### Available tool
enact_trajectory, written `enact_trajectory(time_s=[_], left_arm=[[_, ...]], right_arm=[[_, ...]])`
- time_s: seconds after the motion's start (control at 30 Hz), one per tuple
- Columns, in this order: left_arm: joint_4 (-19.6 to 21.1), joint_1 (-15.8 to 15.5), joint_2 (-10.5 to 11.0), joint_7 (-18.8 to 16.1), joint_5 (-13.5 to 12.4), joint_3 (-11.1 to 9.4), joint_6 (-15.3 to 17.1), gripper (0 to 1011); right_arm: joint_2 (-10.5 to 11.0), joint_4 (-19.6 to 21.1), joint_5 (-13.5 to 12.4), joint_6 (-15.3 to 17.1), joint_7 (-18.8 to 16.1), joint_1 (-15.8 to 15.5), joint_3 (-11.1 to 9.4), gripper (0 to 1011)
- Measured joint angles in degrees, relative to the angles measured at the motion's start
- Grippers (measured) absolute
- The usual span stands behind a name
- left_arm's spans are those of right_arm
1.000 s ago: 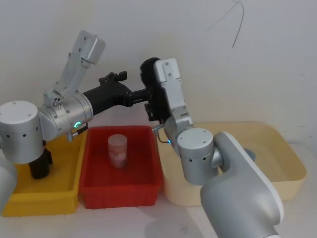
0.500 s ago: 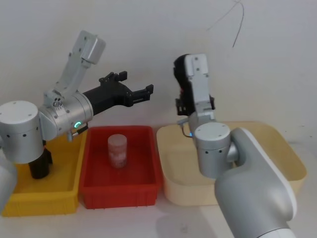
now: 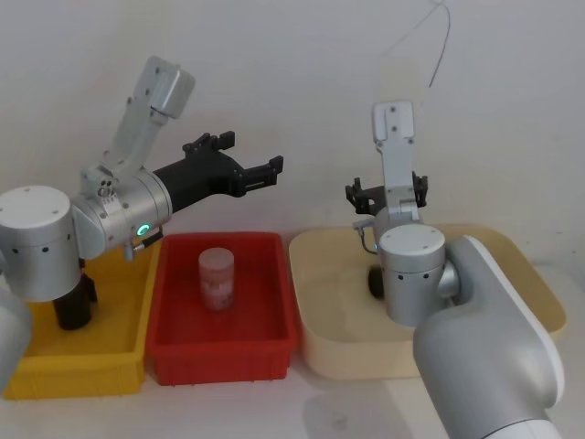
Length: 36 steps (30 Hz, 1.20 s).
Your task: Pick up the garbage bag with the one hand and transfer it to the other hand.
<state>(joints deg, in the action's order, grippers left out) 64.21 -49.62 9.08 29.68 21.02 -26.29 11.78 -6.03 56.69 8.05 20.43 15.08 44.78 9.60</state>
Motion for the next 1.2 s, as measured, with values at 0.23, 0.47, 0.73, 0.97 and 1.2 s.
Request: enact_trajectory(time_s=[0.23,0.47,0.73,0.97,1.2], left_arm=[[0.00,0.00,0.00,0.00,0.00,0.00,0.00,1001],[0.00,0.00,0.00,0.00,0.01,0.00,0.00,1001],[0.00,0.00,0.00,0.00,0.01,0.00,0.00,1001],[0.00,0.00,0.00,0.00,0.01,0.00,0.00,1001],[0.00,0.00,0.00,0.00,0.01,0.00,0.00,1001]], right_arm=[[0.18,0.04,0.04,0.30,0.48,-0.02,-0.46,1000],[0.28,0.08,0.09,0.47,0.80,-0.06,-0.75,1000],[0.32,0.08,0.12,0.59,0.94,-0.07,-0.91,1000],[0.36,0.08,0.12,0.64,1.01,-0.07,-0.99,1000],[0.38,0.07,0.12,0.68,1.06,-0.07,-1.03,1000]])
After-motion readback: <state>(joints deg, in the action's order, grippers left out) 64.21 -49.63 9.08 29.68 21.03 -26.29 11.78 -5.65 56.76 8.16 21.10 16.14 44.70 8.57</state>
